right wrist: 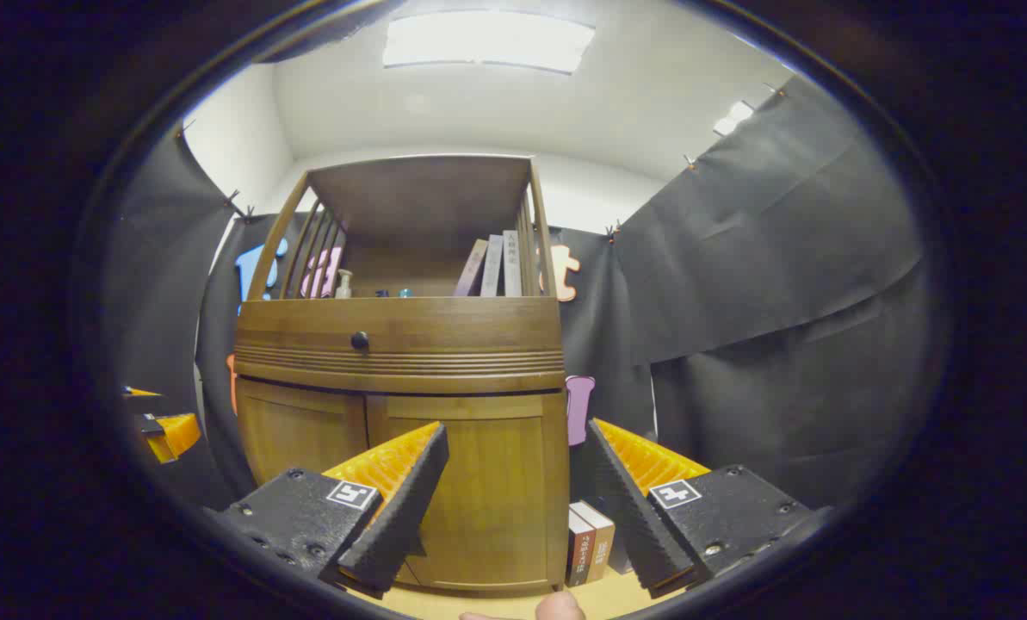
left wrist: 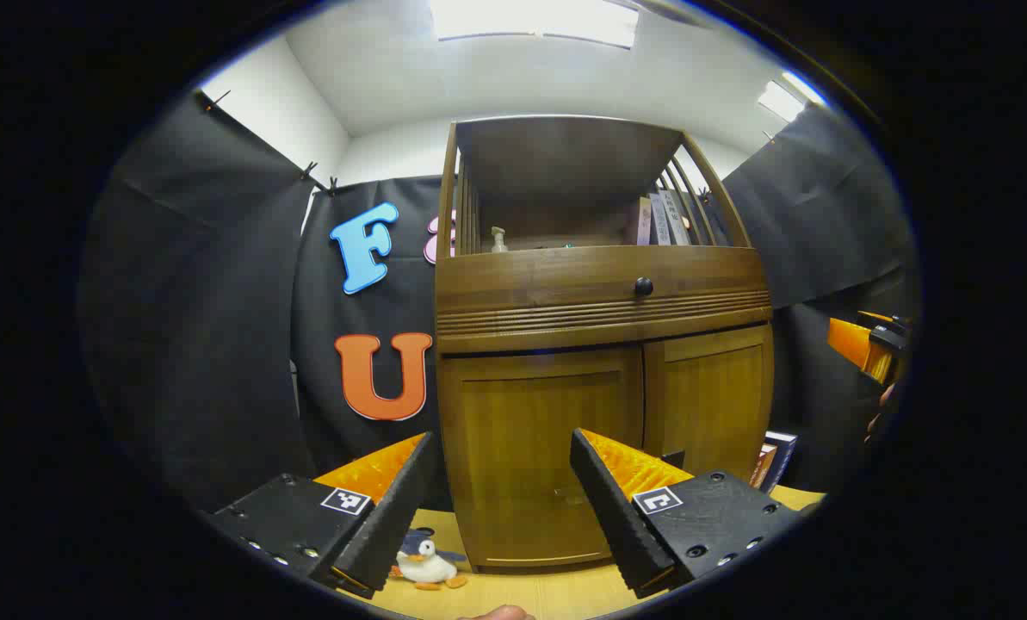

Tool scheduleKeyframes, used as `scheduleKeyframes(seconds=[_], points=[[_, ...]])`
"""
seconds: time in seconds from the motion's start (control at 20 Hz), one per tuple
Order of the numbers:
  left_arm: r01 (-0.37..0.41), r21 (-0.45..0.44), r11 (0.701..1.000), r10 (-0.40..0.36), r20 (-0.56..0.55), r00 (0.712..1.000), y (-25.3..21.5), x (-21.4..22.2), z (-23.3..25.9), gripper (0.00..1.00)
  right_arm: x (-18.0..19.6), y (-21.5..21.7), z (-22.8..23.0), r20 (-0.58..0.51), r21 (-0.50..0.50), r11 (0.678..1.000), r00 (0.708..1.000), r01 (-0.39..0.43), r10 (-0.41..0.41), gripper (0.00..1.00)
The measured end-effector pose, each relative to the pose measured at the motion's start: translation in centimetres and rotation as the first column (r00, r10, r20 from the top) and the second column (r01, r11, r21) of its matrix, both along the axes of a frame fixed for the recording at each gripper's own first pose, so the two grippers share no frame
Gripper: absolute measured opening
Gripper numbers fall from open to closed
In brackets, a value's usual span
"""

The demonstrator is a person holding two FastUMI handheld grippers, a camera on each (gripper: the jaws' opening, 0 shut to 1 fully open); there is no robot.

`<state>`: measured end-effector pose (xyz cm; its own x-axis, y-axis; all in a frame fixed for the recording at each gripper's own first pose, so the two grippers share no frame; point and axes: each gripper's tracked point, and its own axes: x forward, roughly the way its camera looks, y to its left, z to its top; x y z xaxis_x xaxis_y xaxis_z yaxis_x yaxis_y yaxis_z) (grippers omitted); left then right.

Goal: Open the right door of the double-door shoe cabinet with the right hand, and open the left door with the left hand.

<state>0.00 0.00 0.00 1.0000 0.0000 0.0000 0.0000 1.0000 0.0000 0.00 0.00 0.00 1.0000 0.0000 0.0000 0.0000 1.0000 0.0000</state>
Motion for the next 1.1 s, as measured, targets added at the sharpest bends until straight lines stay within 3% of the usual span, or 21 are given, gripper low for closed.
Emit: scheduleKeyframes(seconds=[0.2, 0.4, 0.7, 1.1], points=[[-0.022, -0.034, 0.999, 0.021, -0.016, 1.000, -0.9, -0.3, -0.7, 0.95, 0.4, 1.2, -0.4, 0.014, 0.006, 0.998, 0.998, -0.061, 0.060, 1.00], [-0.034, -0.028, 0.999, 0.033, -0.033, 0.999, -2.1, -1.1, -1.6, 0.94, 0.7, 1.6, -2.9, -0.064, 0.043, 0.991, 0.990, -0.125, 0.127, 1.00], [-0.047, -0.037, 0.998, 0.043, -0.087, 0.995, -2.9, -1.0, -2.8, 0.95, 0.5, 2.3, -4.1, -0.094, 0.036, 0.986, 0.982, -0.162, 0.164, 1.00], [-0.060, -0.024, 0.998, 0.058, -0.061, 0.996, -2.4, -1.2, -2.9, 0.95, 0.8, 3.6, -5.5, -0.120, 0.040, 0.982, 0.975, -0.183, 0.187, 1.00]])
